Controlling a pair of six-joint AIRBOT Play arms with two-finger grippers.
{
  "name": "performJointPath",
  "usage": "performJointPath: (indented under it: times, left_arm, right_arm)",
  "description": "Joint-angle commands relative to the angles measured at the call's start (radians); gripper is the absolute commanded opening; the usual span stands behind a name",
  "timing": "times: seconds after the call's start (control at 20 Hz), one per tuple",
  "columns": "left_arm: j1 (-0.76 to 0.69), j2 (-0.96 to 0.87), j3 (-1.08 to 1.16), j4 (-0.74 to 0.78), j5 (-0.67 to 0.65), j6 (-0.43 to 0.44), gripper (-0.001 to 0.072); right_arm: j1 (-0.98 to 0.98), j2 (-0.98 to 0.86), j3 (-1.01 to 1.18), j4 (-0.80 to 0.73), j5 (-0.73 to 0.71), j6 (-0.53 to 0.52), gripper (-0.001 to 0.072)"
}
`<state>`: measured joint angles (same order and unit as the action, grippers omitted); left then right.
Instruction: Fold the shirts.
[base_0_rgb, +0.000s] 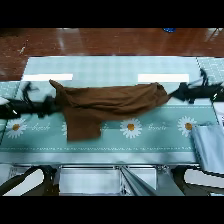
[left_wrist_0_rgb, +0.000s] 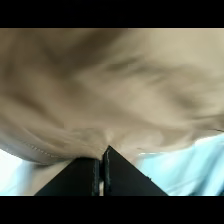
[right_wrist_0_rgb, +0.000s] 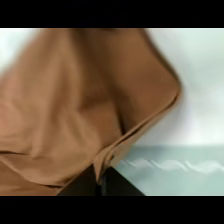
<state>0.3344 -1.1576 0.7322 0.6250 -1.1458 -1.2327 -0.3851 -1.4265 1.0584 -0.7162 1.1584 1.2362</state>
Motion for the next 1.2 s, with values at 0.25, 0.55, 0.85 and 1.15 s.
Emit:
performJointPath:
  times: [0.25, 0.55, 0.85, 1.15]
  left_arm:
    - [0.059, 0.071, 0.866, -0.302, -0.042, 0.066, 0.0026]
    - [0.085, 0.215, 1.229, 0.143, -0.044, 0.0, 0.0026]
    - [0.009, 0.51, 1.229, 0.516, -0.082, -0.089, 0.0026]
    - [-0.272, 0.645, 1.228, 0.798, -0.253, -0.23, 0.0026]
  right_arm:
    - [0.014, 0.168, 0.837, -0.072, 0.102, 0.178, 0.0016]
    - [0.012, 0.476, 0.958, -0.326, 0.109, 0.197, 0.0016]
    - [0.013, 0.725, 0.958, -0.476, 0.226, 0.212, 0.0016]
    - [0.013, 0.843, 0.865, -0.531, 0.288, 0.282, 0.0016]
